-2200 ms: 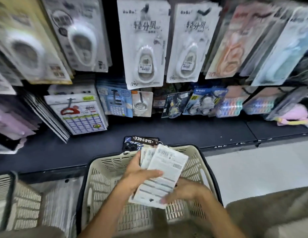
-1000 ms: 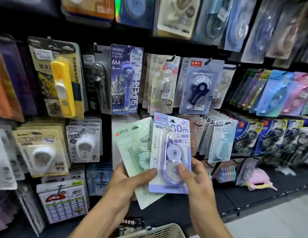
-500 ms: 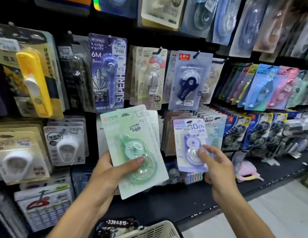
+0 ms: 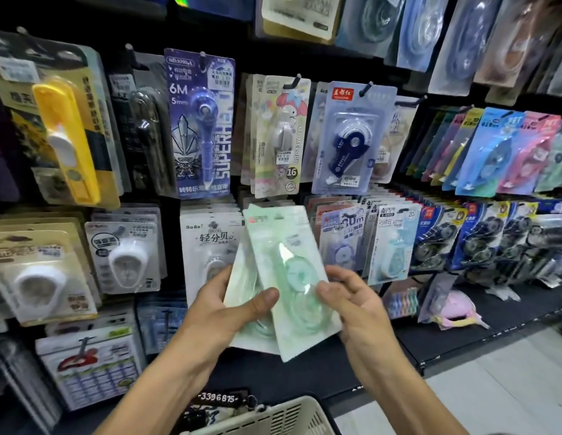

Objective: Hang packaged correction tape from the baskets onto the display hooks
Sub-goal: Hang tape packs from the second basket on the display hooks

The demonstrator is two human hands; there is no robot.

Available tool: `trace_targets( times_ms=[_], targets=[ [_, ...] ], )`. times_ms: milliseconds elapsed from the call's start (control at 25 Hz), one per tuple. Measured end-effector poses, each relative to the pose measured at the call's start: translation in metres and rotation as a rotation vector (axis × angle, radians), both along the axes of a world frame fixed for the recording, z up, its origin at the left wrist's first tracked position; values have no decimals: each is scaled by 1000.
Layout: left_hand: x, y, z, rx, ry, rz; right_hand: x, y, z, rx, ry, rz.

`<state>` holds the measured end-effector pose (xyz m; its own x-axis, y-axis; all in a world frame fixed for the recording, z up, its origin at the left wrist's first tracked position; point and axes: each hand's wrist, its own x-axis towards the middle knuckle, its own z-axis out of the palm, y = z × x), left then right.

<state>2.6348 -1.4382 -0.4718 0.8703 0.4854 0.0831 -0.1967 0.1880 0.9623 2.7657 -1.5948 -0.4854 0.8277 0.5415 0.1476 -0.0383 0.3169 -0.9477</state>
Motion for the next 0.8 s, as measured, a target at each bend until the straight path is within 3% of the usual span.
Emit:
trace_targets(
  times_ms=[120,200,400,600,760,800],
  targets=[
    [-2,5,0,-26,-49,45,21,-15,-4,73,-4,-234],
    [-2,8,-2,-31,-65,80,37,-27,-9,12,-48,-346],
    [-4,8,-6,-27,-57,108,60,-42,-14,-172,-170,-415],
    [-3,4,-5,-42,-48,127,81,-29,-4,-245,-58,-479],
    [-3,6,-4,-44,-79,197,71,-33,3,-617,-356,-430],
    [-2,5,-4,-34,-90,204,59,-32,5,-610,-455,-453]
  ],
)
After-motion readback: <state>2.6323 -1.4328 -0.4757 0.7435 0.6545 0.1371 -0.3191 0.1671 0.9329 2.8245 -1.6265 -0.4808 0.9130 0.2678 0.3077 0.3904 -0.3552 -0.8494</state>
